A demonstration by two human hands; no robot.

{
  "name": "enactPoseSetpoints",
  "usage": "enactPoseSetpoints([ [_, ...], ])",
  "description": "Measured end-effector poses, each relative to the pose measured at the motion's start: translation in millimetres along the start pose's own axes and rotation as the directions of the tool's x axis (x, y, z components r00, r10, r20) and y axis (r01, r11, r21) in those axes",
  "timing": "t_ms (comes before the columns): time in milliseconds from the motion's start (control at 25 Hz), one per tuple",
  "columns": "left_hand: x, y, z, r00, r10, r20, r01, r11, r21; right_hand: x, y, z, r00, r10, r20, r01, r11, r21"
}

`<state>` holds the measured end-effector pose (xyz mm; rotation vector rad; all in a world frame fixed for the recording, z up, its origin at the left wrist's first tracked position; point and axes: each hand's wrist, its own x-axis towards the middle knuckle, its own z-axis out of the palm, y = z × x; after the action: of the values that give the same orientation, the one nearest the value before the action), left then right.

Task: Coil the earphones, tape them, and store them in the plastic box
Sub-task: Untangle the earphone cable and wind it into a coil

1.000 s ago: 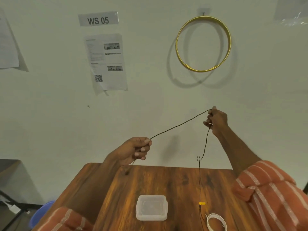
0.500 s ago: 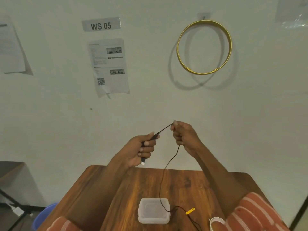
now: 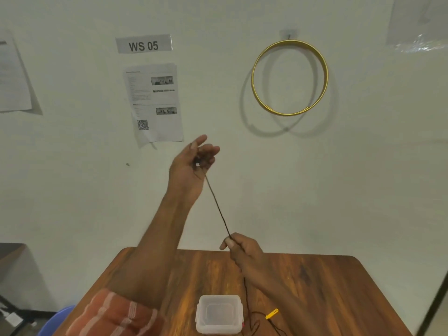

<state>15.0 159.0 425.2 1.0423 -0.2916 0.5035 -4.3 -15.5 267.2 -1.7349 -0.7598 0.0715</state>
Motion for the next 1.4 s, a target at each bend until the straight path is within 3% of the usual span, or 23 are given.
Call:
enactPoseSetpoints([
  [40,8.8,2.2,-6.3,0.995,0.104,0.002,-0.1,0.942,0.321,-7.4,-5.6,-4.0,0.999,-0.038,0.0,0.038,0.999,-0.032],
  [80,14.0,0.7,-13.8,0.984,0.166,0.066,-0.171,0.777,0.606,-11.9,-13.2,-10.6,0.996,-0.083,-0.02,0.082,0.994,-0.069],
  [160,13.1,-12.7,-28.2,0.966,0.054,0.251,-0.247,0.464,0.851,-11.0,-33.2,-31.6,0.979,-0.186,-0.077,0.175,0.976,-0.13],
  [200,5.2,-23.0,-32.8,0.955,-0.072,0.288,-0.234,0.417,0.878,-5.6,-44.4,-45.3,0.966,-0.232,-0.11,0.217,0.966,-0.138],
  [240,-7.9,-33.8,-34.9,0.936,-0.198,0.292,-0.177,0.451,0.875,2.3,-56.3,-59.9,0.951,-0.274,-0.142,0.255,0.957,-0.138],
  [320,-42.6,-52.6,-31.1,0.89,-0.349,0.295,-0.009,0.633,0.774,24.9,-80.1,-85.2,0.921,-0.335,-0.199,0.304,0.937,-0.172],
  [440,-88.6,-69.2,-10.6,0.885,-0.387,0.258,0.246,0.86,0.447,68.7,-88.0,-104.3,0.914,-0.311,-0.259,0.273,0.946,-0.174],
  [520,-103.2,-71.2,5.8,0.867,-0.415,0.275,0.366,0.906,0.213,88.9,-72.3,-101.0,0.934,-0.229,-0.274,0.208,0.973,-0.103],
  [640,-93.3,-57.9,25.0,0.89,-0.322,0.324,0.359,0.932,-0.06,94.5,-35.4,-78.1,0.954,-0.122,-0.274,0.125,0.992,-0.005],
  [760,-40.2,-24.6,28.7,0.978,-0.133,0.159,0.17,0.953,-0.252,63.9,-0.3,-44.8,0.983,-0.07,-0.167,0.059,0.996,-0.074],
  [840,-0.3,3.6,22.5,1.0,0.024,-0.01,-0.026,0.982,-0.187,32.1,16.5,-26.2,0.996,-0.062,-0.068,0.053,0.99,-0.129],
  [920,30.6,22.5,11.7,0.977,0.194,-0.09,-0.177,0.97,0.164,6.6,21.8,-20.8,0.994,-0.098,-0.04,0.09,0.979,-0.182],
  [960,39.1,25.1,5.4,0.963,0.263,-0.051,-0.22,0.885,0.41,-0.1,17.0,-24.3,0.99,-0.131,-0.056,0.117,0.972,-0.202],
  [1040,41.8,12.9,-7.2,0.945,0.292,0.149,-0.296,0.562,0.772,-2.8,-4.4,-41.1,0.967,-0.216,-0.137,0.185,0.96,-0.211],
  [1080,37.1,0.2,-13.3,0.937,0.239,0.255,-0.335,0.406,0.851,-0.6,-20.6,-52.6,0.946,-0.256,-0.2,0.217,0.956,-0.196],
  [1120,28.3,-15.3,-19.8,0.942,0.141,0.305,-0.335,0.327,0.884,3.3,-36.5,-65.4,0.921,-0.282,-0.267,0.246,0.956,-0.162],
  [1200,-1.1,-44.8,-25.8,0.967,-0.071,0.245,-0.198,0.395,0.897,20.0,-62.6,-91.8,0.873,-0.309,-0.377,0.293,0.951,-0.101],
  [1280,-40.9,-66.6,-16.8,0.956,-0.246,0.157,0.015,0.58,0.815,45.3,-78.6,-113.1,0.842,-0.321,-0.433,0.303,0.946,-0.113],
  [1400,-89.7,-78.6,4.0,0.87,-0.451,0.2,0.314,0.819,0.481,83.8,-71.5,-124.7,0.843,-0.268,-0.467,0.245,0.963,-0.111],
])
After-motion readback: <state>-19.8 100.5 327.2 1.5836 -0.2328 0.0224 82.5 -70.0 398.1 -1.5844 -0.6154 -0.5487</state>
